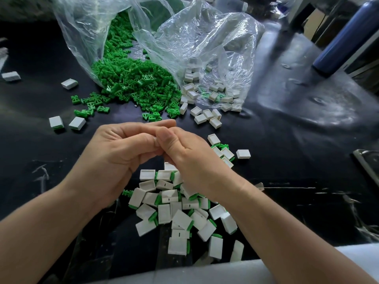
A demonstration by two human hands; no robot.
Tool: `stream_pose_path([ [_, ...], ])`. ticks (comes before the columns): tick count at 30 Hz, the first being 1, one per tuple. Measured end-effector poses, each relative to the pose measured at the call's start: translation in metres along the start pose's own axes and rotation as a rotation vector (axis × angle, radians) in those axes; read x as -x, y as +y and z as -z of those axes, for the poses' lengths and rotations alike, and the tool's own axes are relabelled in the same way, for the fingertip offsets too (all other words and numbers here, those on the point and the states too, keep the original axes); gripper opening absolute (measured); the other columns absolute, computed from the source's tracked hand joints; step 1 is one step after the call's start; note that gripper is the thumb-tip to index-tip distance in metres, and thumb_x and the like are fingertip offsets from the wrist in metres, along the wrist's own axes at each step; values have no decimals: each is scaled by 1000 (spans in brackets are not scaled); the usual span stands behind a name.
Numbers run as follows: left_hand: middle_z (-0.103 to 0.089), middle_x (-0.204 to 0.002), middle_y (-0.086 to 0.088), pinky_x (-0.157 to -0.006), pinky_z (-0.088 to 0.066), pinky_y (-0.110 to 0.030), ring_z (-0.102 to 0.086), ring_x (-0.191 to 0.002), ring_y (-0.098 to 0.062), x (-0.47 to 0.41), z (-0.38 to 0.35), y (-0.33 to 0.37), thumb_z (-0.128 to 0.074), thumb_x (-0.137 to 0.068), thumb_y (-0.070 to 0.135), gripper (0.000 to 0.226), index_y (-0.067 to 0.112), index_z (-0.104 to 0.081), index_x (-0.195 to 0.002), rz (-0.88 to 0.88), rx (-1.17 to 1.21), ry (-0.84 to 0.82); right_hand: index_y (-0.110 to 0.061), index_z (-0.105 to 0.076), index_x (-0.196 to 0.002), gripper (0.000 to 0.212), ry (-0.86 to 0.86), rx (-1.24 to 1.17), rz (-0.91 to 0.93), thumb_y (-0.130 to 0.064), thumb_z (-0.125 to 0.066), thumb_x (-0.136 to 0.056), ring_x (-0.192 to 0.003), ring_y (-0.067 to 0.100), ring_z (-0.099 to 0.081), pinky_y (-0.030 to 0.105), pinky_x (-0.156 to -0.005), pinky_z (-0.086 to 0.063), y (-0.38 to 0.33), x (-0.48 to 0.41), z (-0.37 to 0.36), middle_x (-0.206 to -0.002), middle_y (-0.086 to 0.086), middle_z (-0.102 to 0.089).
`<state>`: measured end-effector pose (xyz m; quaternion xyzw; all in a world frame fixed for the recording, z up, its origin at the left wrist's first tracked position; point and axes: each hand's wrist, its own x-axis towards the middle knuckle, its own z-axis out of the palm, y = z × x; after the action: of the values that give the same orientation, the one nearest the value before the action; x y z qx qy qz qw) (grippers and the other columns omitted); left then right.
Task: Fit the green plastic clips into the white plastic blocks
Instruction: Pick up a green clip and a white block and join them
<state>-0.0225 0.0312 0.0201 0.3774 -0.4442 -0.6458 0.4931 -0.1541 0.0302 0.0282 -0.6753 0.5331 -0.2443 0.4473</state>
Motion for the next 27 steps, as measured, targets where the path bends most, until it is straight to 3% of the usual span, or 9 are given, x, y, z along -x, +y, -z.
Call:
stream_pose_path([
  [3, -74, -95, -5, -67, -55, -21, -71, -83, -17, 0, 0, 0, -66, -60, 2, 17, 10, -76, -72, -3, 11, 14, -25, -63, -95, 39, -2, -11, 51, -45, -29, -96, -79, 8, -48, 28, -74, -41, 2, -1, 1, -85, -9, -56],
  [5, -74, -92, -5, -65, -55, -22, -71, -78, -17, 0, -1, 1, -64, -58, 12, 18, 14, -77, -71, -4, 12, 0, -35, -48, -71, 33, 1, -40, 54, -47, -29, -95, -66, 1, -40, 24, -64, -33, 2, 0, 2, -70, -16, -45],
  [12, -73, -80, -11, -67, -57, -26, -70, -70, -22, -2, 0, 3, -61, -62, 7, 17, 14, -77, -66, -11, -37, -16, -29, -46, -53, 49, 24, -19, 83, -56, -26, -89, -55, 6, -43, 27, -57, -32, 1, -1, 5, -54, -10, -47],
  [14, -73, -75, -10, -66, -58, -26, -70, -69, -21, -3, 1, 3, -65, -60, 2, 16, 13, -76, -66, -12, -36, 24, -21, -54, -56, 58, 71, 49, 93, -63, -20, -78, -58, 13, -48, 34, -58, -38, 0, -2, 8, -54, -6, -50],
  [16, -73, -71, -6, -62, -57, -22, -69, -68, -16, -4, 3, 4, -66, -59, 10, 13, 15, -76, -65, -24, -62, 62, -10, -61, -66, 66, 151, 139, 105, -62, -22, -80, -62, 17, -51, 37, -64, -42, 2, -4, 14, -57, -1, -54],
  [20, -73, -74, -7, -53, -52, -18, -67, -66, -14, -3, 4, 4, -70, -55, 14, 16, 19, -76, -69, -40, -157, 44, -20, -52, -67, 33, 309, 328, 61, -41, -48, -92, -60, 11, -45, 31, -56, -33, 17, -14, 29, -58, -9, -46],
  [22, -72, -71, -7, -53, -51, -17, -66, -63, -14, 0, 2, 4, -72, -51, 21, 19, 20, -77, -69, -47, -192, 5, -22, -59, -80, 19, 371, 377, 37, -35, -52, -91, -70, 13, -48, 27, -63, -33, 26, -20, 36, -66, -11, -49],
  [25, -70, -63, -5, -47, -46, -15, -60, -53, -9, 2, -1, 4, -72, -59, 13, 14, 22, -77, -69, -61, -273, -39, -21, -65, -100, 17, 484, 454, 27, -30, -55, -90, -82, 15, -50, 22, -70, -31, 35, -27, 42, -82, -6, -53],
  [27, -70, -62, -5, -44, -44, -14, -57, -49, -5, 5, -3, 7, -82, -49, 8, 29, 24, -77, -73, -50, -326, -108, -22, -64, -111, 23, 501, 514, 19, -28, -54, -91, -94, 19, -52, 24, -77, -33, 38, -31, 44, -98, 2, -56],
])
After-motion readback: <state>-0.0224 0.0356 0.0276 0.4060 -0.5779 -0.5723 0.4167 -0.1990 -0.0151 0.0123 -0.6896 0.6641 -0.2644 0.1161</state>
